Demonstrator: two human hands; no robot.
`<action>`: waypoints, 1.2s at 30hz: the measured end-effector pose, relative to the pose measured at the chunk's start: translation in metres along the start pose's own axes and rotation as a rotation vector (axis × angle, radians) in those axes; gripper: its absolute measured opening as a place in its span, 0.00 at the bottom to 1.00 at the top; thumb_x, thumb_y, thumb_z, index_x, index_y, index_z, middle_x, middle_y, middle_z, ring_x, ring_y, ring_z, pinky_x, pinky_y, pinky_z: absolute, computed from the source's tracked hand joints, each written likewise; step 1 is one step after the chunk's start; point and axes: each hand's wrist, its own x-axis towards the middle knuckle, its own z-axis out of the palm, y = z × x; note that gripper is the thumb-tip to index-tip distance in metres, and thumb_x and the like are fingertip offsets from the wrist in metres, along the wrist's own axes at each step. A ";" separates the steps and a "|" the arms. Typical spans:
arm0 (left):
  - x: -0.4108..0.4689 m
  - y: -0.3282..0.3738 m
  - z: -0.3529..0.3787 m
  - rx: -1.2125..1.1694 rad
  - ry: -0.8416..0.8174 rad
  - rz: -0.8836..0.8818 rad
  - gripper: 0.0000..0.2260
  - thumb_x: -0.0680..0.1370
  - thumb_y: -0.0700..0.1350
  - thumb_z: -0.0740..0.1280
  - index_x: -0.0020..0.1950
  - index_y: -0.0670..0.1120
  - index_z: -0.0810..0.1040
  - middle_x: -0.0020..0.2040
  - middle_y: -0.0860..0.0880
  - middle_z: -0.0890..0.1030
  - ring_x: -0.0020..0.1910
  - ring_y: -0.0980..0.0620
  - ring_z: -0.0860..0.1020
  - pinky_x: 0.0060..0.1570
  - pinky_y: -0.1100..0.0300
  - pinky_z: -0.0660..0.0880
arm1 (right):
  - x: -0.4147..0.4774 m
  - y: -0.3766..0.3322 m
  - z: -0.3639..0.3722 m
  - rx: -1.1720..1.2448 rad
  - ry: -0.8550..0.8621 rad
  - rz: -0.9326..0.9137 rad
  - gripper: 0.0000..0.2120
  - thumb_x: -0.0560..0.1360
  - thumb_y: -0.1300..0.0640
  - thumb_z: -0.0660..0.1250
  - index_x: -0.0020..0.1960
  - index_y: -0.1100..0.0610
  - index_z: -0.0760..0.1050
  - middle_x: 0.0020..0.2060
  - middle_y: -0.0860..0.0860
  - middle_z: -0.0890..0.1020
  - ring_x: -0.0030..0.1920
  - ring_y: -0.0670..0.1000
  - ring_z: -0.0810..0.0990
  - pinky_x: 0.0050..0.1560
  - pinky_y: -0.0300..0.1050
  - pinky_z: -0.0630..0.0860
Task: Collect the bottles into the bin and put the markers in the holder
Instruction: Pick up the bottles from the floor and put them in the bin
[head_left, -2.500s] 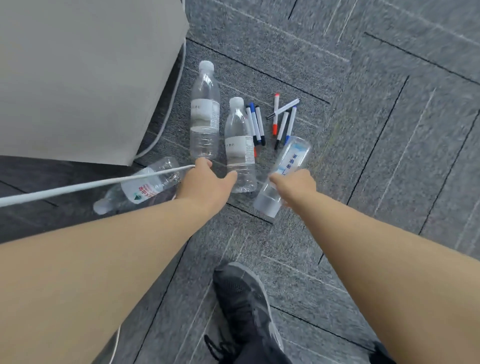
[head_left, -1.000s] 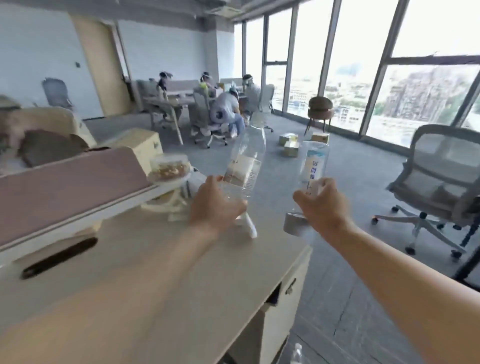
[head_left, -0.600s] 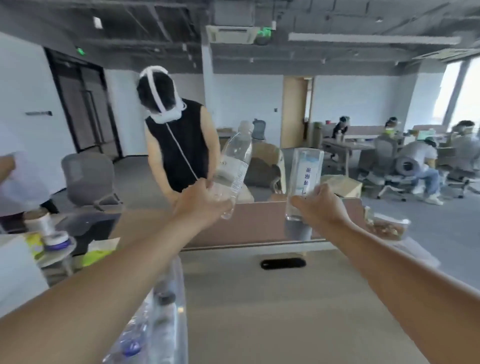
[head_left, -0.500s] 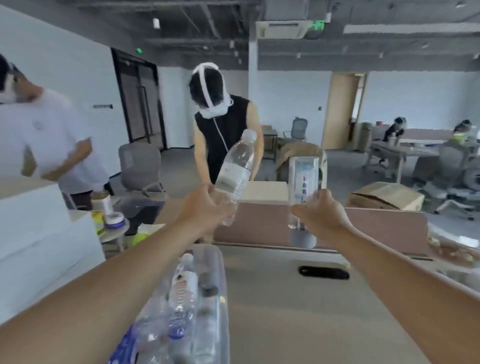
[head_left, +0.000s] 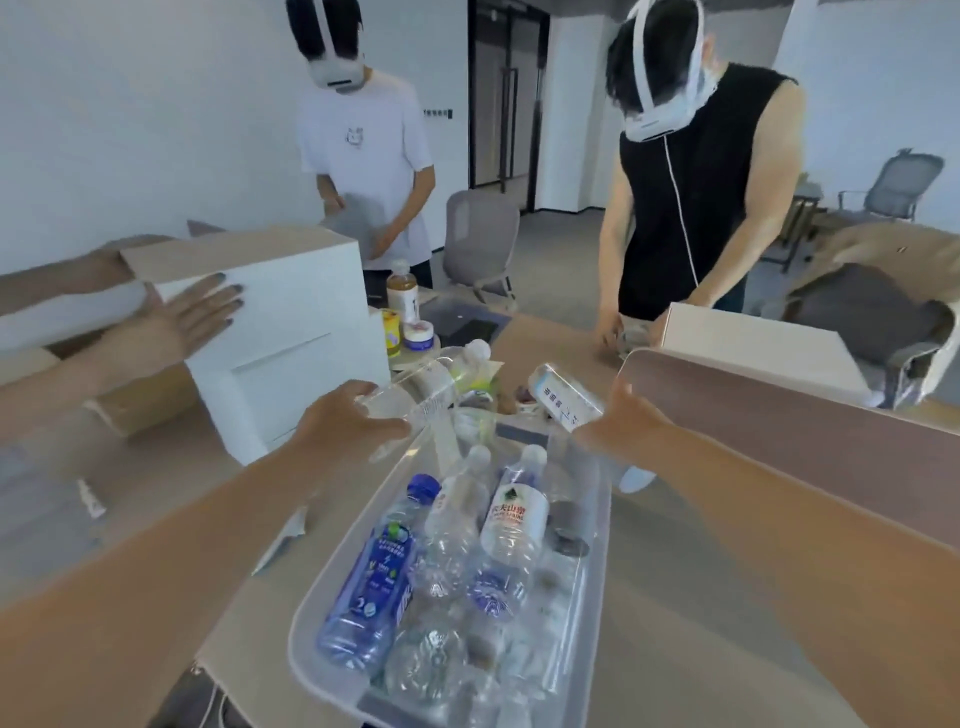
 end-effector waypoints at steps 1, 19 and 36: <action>0.005 -0.001 0.003 -0.021 0.002 -0.003 0.30 0.70 0.52 0.75 0.69 0.49 0.71 0.61 0.47 0.77 0.49 0.51 0.73 0.35 0.65 0.65 | 0.004 0.002 0.002 -0.052 -0.043 -0.002 0.26 0.67 0.52 0.69 0.61 0.54 0.64 0.51 0.56 0.75 0.45 0.55 0.77 0.35 0.44 0.72; 0.121 0.025 0.044 0.030 -0.209 0.433 0.33 0.70 0.53 0.72 0.74 0.51 0.65 0.67 0.47 0.72 0.65 0.49 0.71 0.57 0.58 0.68 | 0.065 -0.006 0.068 0.074 0.063 -0.160 0.06 0.76 0.51 0.61 0.52 0.42 0.68 0.49 0.46 0.67 0.49 0.49 0.70 0.48 0.47 0.77; 0.132 0.060 0.120 0.195 -0.609 0.562 0.31 0.74 0.66 0.59 0.73 0.52 0.67 0.66 0.47 0.75 0.62 0.45 0.73 0.57 0.51 0.72 | 0.039 -0.009 0.052 0.162 0.279 0.114 0.28 0.81 0.45 0.55 0.78 0.49 0.53 0.76 0.49 0.60 0.70 0.53 0.67 0.53 0.39 0.64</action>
